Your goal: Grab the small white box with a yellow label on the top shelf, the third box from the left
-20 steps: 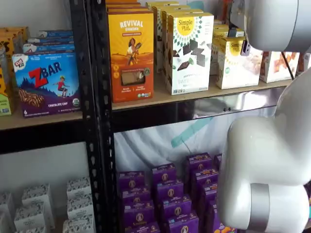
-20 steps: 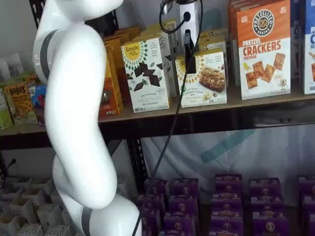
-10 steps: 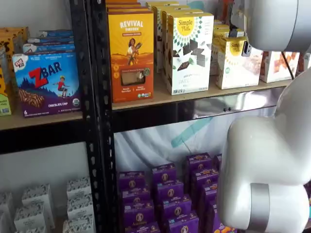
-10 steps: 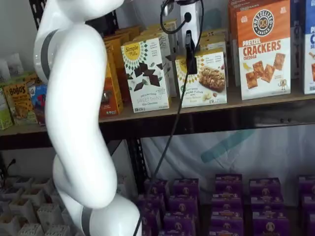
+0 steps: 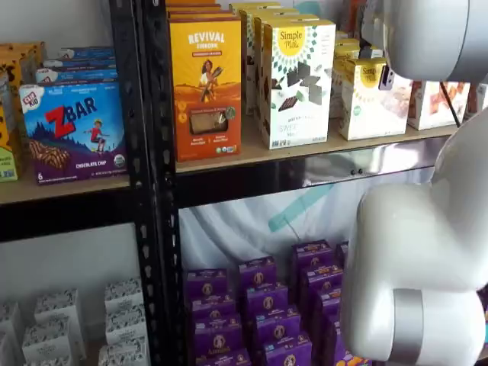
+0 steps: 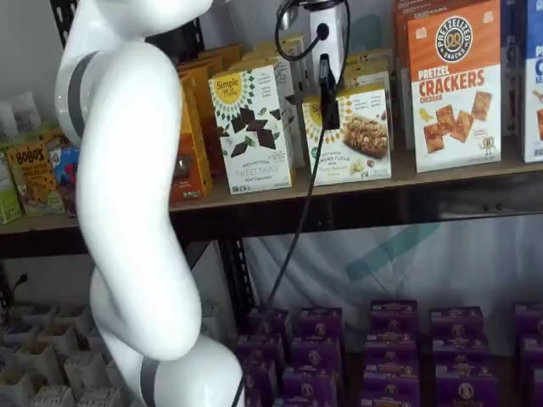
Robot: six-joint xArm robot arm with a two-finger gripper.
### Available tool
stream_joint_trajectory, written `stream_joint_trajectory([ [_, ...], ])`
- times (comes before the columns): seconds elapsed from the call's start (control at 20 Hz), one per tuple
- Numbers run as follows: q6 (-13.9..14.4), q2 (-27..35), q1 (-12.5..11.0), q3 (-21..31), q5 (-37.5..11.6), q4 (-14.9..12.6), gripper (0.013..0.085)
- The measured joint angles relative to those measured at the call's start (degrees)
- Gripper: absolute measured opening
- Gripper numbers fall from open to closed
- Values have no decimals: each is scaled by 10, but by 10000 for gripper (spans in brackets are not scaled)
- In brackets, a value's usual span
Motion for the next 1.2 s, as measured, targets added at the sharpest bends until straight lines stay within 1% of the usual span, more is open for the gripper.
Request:
stream_joint_trajectory([
  [0.5, 5, 2, 6, 1, 1, -6, 850],
  [0.9, 5, 3, 6, -1, 1, -4, 850],
  [0.95, 5, 3, 6, 0, 0, -4, 810],
  [1.0, 5, 3, 5, 0, 0, -2, 810],
  [1.1, 5, 3, 5, 1, -1, -3, 730],
  [1.2, 4, 5, 5, -2, 4, -4, 730],
])
